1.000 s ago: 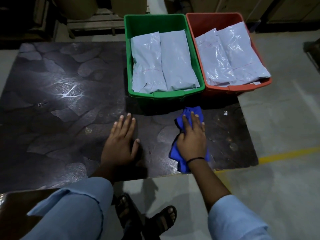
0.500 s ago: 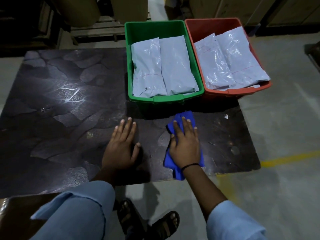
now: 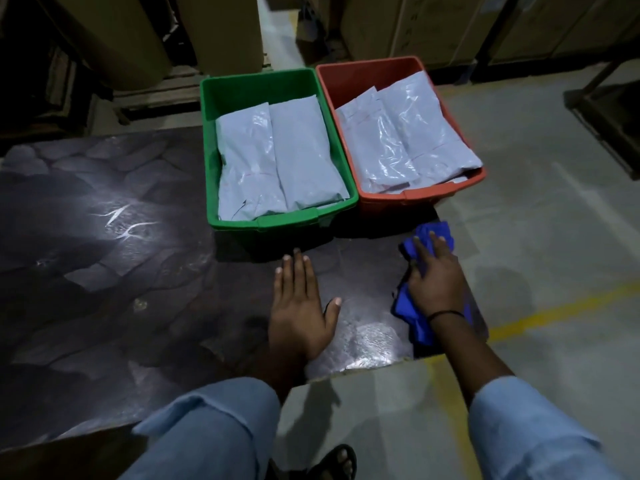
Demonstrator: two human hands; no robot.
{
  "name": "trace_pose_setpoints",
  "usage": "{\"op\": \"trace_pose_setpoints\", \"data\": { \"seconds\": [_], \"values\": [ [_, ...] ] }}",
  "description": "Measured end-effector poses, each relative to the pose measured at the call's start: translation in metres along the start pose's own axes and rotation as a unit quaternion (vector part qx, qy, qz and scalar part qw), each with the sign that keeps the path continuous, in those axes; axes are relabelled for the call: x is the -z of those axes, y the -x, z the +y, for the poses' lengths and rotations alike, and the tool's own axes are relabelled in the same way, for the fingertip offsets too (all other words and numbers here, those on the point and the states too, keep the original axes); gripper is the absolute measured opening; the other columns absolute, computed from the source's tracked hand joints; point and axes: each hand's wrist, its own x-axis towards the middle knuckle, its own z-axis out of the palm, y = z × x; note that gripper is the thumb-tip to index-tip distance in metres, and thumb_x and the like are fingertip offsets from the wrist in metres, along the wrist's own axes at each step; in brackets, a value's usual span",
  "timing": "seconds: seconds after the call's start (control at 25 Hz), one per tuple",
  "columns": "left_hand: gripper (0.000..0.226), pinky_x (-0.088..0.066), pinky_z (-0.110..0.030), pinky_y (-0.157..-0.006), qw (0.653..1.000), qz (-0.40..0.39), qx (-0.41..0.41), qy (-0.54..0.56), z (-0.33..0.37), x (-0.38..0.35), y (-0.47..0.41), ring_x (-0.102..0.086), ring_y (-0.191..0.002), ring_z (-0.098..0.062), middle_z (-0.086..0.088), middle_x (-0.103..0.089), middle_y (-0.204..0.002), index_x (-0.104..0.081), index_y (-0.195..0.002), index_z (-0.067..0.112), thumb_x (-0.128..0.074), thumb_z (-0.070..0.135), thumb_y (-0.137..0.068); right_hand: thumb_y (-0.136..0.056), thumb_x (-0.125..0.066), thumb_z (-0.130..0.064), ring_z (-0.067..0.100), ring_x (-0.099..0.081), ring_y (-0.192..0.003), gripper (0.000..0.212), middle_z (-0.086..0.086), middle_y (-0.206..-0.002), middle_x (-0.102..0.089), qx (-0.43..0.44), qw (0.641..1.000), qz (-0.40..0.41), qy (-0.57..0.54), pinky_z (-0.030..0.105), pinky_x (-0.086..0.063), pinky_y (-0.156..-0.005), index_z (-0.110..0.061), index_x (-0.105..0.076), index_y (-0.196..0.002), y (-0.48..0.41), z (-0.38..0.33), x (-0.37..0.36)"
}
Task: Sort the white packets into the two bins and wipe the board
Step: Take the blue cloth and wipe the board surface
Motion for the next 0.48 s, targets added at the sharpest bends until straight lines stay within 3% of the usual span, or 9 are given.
{"op": "trace_pose_setpoints", "data": {
  "seconds": [0.08,0.12,0.2,0.24,0.4,0.48],
  "values": [
    [0.083,-0.017,-0.054,-0.124,1.0,0.022,0.006,-0.004,0.002,-0.006,-0.005,-0.014,-0.154,-0.041,-0.026,-0.017,-0.165,-0.026,-0.155,-0.005,-0.042,0.053,-0.098,-0.076,-0.048,-0.018,0.044,-0.045,-0.134,0.059,0.024,-0.144,-0.049,0.066,0.998,-0.006,-0.003,0.057,-0.035,-0.113,-0.011,-0.061,-0.134,0.001,-0.034,-0.019],
    [0.083,-0.017,-0.054,-0.124,1.0,0.026,0.001,-0.008,0.002,-0.006,-0.004,-0.016,-0.153,-0.042,-0.026,-0.019,-0.164,-0.027,-0.155,-0.005,-0.043,0.053,-0.097,-0.077,-0.049,-0.017,0.04,-0.042,-0.138,0.06,0.021,-0.148,-0.046,0.143,0.989,-0.045,-0.011,0.052,-0.031,-0.117,-0.014,-0.059,-0.137,0.013,-0.051,-0.025],
    [0.085,-0.018,-0.054,-0.124,1.0,0.017,0.003,-0.019,0.0,-0.008,-0.004,-0.018,-0.153,-0.043,-0.026,-0.019,-0.164,-0.027,-0.155,-0.004,-0.041,0.054,-0.095,-0.082,-0.049,-0.02,0.031,-0.036,-0.144,0.06,0.011,-0.155,-0.041,0.289,0.95,-0.118,0.003,0.047,-0.026,-0.12,-0.019,-0.053,-0.142,0.03,-0.059,-0.031],
    [0.086,-0.018,-0.054,-0.124,1.0,0.016,0.009,-0.024,0.002,-0.009,-0.004,-0.018,-0.153,-0.042,-0.025,-0.018,-0.165,-0.026,-0.156,-0.004,-0.041,0.055,-0.094,-0.084,-0.048,-0.022,0.029,-0.035,-0.145,0.059,0.009,-0.156,-0.04,0.312,0.941,-0.128,0.014,0.045,-0.025,-0.12,-0.021,-0.052,-0.143,0.022,-0.048,-0.028],
    [0.087,-0.019,-0.053,-0.124,0.999,0.032,0.019,-0.026,0.003,-0.008,-0.005,-0.016,-0.154,-0.04,-0.023,-0.017,-0.166,-0.027,-0.156,-0.003,-0.045,0.055,-0.093,-0.083,-0.041,-0.025,0.036,-0.043,-0.138,0.059,0.017,-0.149,-0.047,0.112,0.992,-0.048,-0.013,0.05,-0.029,-0.118,-0.018,-0.056,-0.14,-0.015,-0.016,-0.019],
    [0.087,-0.021,-0.054,-0.123,0.999,0.034,0.015,-0.027,0.002,-0.007,-0.004,-0.015,-0.154,-0.039,-0.023,-0.017,-0.166,-0.027,-0.156,-0.003,-0.046,0.054,-0.093,-0.083,-0.044,-0.022,0.034,-0.037,-0.143,0.06,0.015,-0.153,-0.042,0.165,0.984,-0.073,-0.001,0.048,-0.024,-0.121,-0.017,-0.052,-0.142,0.008,-0.039,-0.021]
  ]
}}
